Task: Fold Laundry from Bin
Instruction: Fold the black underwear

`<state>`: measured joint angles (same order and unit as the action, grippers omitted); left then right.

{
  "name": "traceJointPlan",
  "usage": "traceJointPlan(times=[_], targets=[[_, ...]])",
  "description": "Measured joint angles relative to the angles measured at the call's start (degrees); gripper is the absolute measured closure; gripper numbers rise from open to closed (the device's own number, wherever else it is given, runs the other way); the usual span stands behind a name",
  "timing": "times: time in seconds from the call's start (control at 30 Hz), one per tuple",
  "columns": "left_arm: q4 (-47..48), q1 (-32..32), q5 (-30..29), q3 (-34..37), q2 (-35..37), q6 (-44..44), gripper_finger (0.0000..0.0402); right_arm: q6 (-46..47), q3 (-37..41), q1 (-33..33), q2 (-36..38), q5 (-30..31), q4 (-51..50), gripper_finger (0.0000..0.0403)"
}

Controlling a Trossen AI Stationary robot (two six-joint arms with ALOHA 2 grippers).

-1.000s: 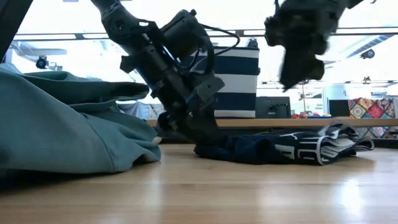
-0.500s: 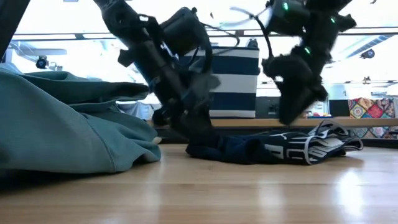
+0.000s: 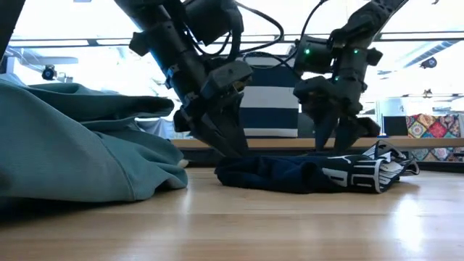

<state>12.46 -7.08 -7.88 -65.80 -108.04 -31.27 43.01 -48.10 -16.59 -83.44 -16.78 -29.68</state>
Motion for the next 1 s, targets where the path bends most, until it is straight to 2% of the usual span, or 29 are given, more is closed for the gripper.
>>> traceJointPlan(times=[0.13,0.27,0.37,0.57,0.6,0.73,0.83,1.0], targets=[[0.27,-0.01,-0.06,-0.03,0.41,0.74,0.0247,-0.80,0.01,0.10,-2.11,-2.84,5.32,0.0163],[1.12,-0.01,-0.16,-0.04,0.41,0.79,0.0247,0.45,0.01,0.03,-5.74,-3.46,8.74,0.0177],[1.74,-0.01,-0.17,-0.04,0.41,0.79,0.0247,0.45,-0.24,0.07,-7.54,-4.16,9.20,0.0219],[2.11,-0.01,-0.37,0.90,0.41,0.75,0.0247,0.42,-2.15,-0.30,-5.86,-3.64,9.50,0.0367],[1.97,-0.02,-0.56,1.18,0.39,0.72,0.0247,0.42,-2.54,-0.48,-5.38,-3.73,9.48,0.0379],[0.54,-0.01,-0.72,3.38,0.39,0.75,0.0247,1.46,-2.87,-2.92,-4.32,-4.20,9.09,0.0391],[-1.84,-0.14,-0.89,5.76,0.39,0.60,0.0247,4.33,-2.14,-5.27,-4.31,-2.12,9.43,0.0392],[-6.77,-0.25,-2.10,8.76,0.41,-0.48,0.0247,6.45,-1.26,-8.16,-6.92,-0.16,12.96,0.0380]])
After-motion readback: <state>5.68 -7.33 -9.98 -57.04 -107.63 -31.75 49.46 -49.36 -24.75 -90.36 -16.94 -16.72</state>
